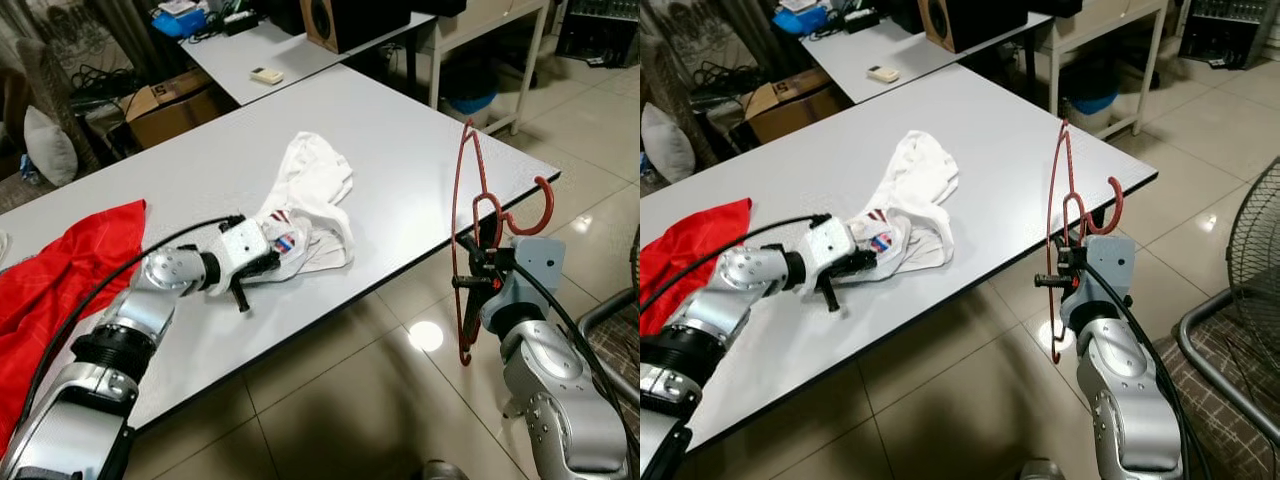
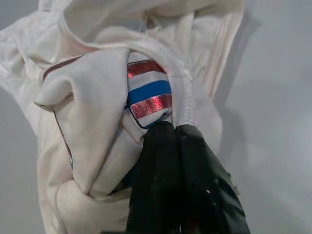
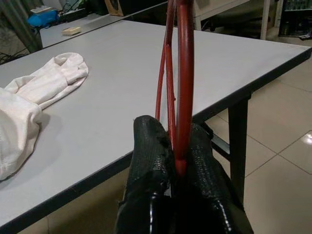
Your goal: Hang hanger
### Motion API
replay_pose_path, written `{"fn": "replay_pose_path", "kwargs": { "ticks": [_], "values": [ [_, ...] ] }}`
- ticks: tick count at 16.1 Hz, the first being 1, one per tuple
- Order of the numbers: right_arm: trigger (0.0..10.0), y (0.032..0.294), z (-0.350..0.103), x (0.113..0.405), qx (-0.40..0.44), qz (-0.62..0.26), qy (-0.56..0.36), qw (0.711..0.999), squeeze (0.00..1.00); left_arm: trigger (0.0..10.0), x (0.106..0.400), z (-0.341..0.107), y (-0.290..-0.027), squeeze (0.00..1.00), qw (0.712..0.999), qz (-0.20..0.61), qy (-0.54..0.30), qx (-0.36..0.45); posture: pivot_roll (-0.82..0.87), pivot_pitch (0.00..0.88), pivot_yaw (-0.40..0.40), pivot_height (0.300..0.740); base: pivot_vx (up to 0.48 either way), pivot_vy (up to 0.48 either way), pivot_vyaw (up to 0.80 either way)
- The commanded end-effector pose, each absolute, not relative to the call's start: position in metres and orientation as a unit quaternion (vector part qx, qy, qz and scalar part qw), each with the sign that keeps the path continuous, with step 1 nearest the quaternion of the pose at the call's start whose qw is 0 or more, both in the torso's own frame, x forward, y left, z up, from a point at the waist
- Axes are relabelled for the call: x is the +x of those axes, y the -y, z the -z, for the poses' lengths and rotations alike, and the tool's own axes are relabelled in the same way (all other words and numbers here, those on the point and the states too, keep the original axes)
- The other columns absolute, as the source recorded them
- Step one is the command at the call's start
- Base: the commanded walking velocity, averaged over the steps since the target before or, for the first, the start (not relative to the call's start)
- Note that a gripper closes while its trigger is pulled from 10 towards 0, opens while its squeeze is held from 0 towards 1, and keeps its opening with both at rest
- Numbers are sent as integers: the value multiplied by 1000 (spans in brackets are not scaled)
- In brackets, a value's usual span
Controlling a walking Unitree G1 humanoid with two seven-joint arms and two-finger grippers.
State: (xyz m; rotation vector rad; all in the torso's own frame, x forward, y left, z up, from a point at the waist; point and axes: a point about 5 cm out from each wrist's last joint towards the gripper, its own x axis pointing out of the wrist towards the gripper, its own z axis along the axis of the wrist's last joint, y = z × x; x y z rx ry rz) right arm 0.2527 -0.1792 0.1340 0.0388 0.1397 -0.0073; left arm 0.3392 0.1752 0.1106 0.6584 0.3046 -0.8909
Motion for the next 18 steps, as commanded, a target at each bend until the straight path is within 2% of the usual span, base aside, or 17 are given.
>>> {"fn": "replay_pose_path", "kwargs": {
  "ticks": [1,2,3,4,5,7,9,11,12,13,16,18],
  "values": [
    [10000,177,-139,253,20,0,-59,998,0,4471,340,-110,-183,0,839,409,-152,326,-152,0,235,740,0,0,0],
    [10000,177,-139,253,20,0,-59,998,0,3765,340,-110,-182,0,838,409,-151,327,-152,0,233,740,0,0,0],
    [10000,177,-139,253,19,-1,-59,998,0,1843,339,-110,-181,0,835,415,-151,328,-151,0,232,740,0,0,0],
    [10000,178,-139,254,19,-1,-59,998,0,549,338,-109,-180,0,832,420,-151,329,-151,0,231,740,0,0,0],
    [10000,177,-139,254,19,-2,-59,998,0,0,337,-108,-179,0,829,426,-152,328,-151,0,231,740,0,0,0],
    [10000,177,-140,254,18,-3,-58,998,0,0,335,-109,-176,0,832,437,-147,309,-151,0,230,740,0,0,0],
    [10000,177,-143,253,11,-23,-55,998,0,0,340,-120,-176,0,857,421,-122,272,-153,0,229,740,0,0,0],
    [10000,167,-155,246,10,-133,-41,990,0,0,352,-147,-184,0,887,366,-61,274,-160,0,237,740,0,0,0],
    [10000,164,-158,242,3,-163,-37,986,0,0,355,-154,-186,0,890,354,-48,283,-162,0,239,740,0,0,0],
    [10000,159,-170,225,-4,-260,-28,965,0,0,358,-181,-190,0,889,325,2,322,-165,0,239,740,0,0,0],
    [10000,154,-179,201,7,-367,-31,930,0,0,356,-204,-193,0,880,307,37,361,-162,0,231,740,0,0,0],
    [10000,155,-174,188,5,-411,-68,909,0,0,356,-216,-192,0,865,292,53,404,-161,0,220,740,0,0,0]
  ]
}}
